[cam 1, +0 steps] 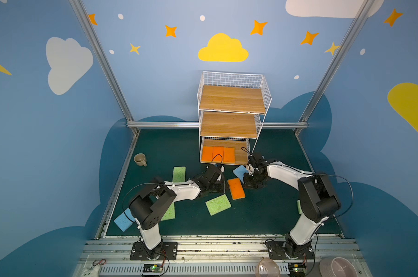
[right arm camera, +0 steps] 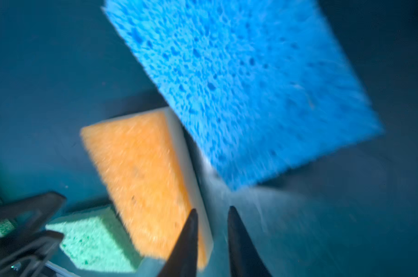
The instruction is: Place and organize the cleaning sponges onto the shelf
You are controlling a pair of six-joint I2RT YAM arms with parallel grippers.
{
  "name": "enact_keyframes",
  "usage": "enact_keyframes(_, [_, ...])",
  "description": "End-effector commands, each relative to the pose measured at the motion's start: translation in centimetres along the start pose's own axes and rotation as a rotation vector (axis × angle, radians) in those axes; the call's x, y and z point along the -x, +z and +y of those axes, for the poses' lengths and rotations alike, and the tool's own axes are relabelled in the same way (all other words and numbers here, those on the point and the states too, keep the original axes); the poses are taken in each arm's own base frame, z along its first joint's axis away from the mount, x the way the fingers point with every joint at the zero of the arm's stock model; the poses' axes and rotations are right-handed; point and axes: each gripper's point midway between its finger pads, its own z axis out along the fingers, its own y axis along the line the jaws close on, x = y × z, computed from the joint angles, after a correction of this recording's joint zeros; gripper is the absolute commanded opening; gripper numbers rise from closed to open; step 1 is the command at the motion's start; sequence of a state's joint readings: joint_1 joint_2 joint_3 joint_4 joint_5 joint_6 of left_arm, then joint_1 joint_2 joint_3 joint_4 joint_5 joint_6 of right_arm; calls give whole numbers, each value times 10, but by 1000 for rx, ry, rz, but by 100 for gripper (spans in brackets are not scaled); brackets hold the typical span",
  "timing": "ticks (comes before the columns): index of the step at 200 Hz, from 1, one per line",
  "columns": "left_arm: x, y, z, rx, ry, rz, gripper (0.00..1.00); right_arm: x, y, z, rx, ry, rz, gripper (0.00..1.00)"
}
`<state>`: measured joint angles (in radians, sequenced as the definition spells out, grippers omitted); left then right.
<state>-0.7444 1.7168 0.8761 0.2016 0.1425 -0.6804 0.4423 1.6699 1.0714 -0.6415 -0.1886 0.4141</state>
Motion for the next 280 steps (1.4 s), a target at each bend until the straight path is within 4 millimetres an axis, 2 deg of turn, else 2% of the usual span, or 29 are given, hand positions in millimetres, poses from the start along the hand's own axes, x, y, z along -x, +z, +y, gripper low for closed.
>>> enact_keyframes(1, [5,-18,4,26,15,-20,47,-13,-25,-8,-47,-63,-15,29])
enact_keyframes(21, [9,-35,4,32,30,-54,57,-25,-32,-1,7,-15,-16,31])
enact_keyframes(34, [9,-44,6,40,34,-69,61,-34,-33,12,76,-21,-31,34])
enact_keyframes(46, [7,-50,10,47,35,-73,64,-41,-36,26,85,-119,-68,37])
enact_keyframes(68, [1,-60,20,71,37,-80,72,-43,-38,36,-8,-324,-127,38])
enact_keyframes(92, [-6,-74,33,111,44,-99,90,-39,-39,50,-38,-573,-172,36])
enact_keyframes(105, [-10,-84,40,138,40,-113,96,-34,-44,54,-36,-653,-202,36])
enact_keyframes(118, [-15,-92,46,160,35,-117,97,-31,-49,64,25,-688,-215,37])
enact_keyframes(132, [-21,-99,52,176,31,-118,98,-35,-51,75,67,-813,-223,39])
enact_keyframes(155, [-31,-110,61,198,24,-118,98,-42,-47,77,80,-963,-187,37])
enact_keyframes(172, [-37,-115,64,193,20,-124,98,-57,-36,79,121,-1088,-109,36])
enact_keyframes(198, [-45,-118,68,197,15,-114,98,-66,-19,69,93,-1133,-30,36])
enact_keyframes(241, [-51,-117,76,213,7,-111,98,-68,5,49,-33,-1220,-3,37])
enact_keyframes(280, [-51,-116,79,222,2,-110,98,-73,17,44,-54,-1271,33,37])
